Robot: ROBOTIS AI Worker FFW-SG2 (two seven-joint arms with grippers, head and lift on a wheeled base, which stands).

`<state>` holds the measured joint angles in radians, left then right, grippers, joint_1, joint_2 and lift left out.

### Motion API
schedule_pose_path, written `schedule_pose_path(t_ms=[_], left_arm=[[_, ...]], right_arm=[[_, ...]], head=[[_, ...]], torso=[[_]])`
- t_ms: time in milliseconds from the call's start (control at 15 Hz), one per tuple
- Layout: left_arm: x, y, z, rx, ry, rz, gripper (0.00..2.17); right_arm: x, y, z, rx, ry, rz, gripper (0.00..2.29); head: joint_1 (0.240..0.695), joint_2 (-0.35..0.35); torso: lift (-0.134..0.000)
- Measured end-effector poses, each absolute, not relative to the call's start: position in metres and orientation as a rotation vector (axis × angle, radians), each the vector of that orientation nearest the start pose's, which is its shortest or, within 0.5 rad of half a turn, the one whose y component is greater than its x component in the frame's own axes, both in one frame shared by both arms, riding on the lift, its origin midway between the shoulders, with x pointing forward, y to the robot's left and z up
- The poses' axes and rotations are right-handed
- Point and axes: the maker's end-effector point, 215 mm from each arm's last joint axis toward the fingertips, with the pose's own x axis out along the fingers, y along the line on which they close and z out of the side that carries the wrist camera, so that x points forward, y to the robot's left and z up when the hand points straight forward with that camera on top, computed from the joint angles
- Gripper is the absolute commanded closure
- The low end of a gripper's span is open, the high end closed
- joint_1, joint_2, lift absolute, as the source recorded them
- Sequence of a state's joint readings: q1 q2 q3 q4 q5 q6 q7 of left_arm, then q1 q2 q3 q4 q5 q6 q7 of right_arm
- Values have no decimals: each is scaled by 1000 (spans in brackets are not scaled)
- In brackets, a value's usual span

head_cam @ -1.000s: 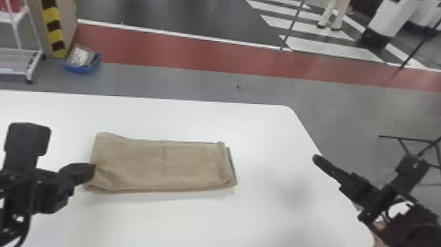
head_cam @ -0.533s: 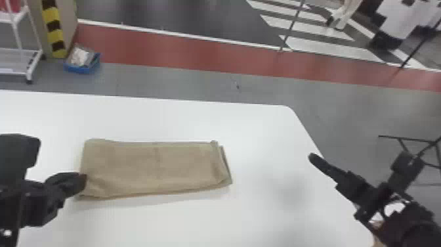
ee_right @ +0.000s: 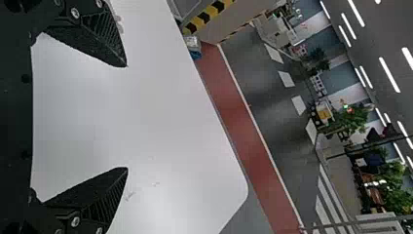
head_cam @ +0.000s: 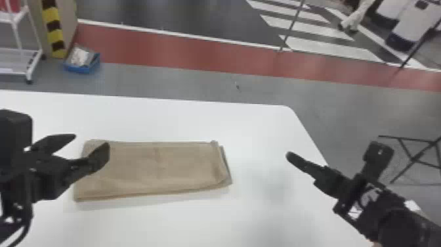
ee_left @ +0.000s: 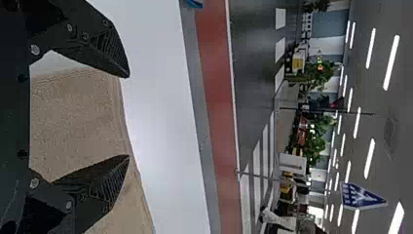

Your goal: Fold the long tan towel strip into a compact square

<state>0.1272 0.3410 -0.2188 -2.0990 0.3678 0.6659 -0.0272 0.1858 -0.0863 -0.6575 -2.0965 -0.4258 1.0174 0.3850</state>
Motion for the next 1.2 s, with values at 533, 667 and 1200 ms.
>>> schedule_pose_path(t_ms=[533,667,1200], left_arm=[[484,37,-386,61,339,-580,613],[485,32,-393,61,348,-595,1632],[498,15,-422,51,416,-603,1973]], right_arm=[[512,-277,-382,284,607,160,282],[511,-264,-389,279,643,176,282],[492,-271,-402,316,683,181,269]], head=[[695,-262],[695,-255],[695,-279]], torso=[[-124],[-124],[-124]])
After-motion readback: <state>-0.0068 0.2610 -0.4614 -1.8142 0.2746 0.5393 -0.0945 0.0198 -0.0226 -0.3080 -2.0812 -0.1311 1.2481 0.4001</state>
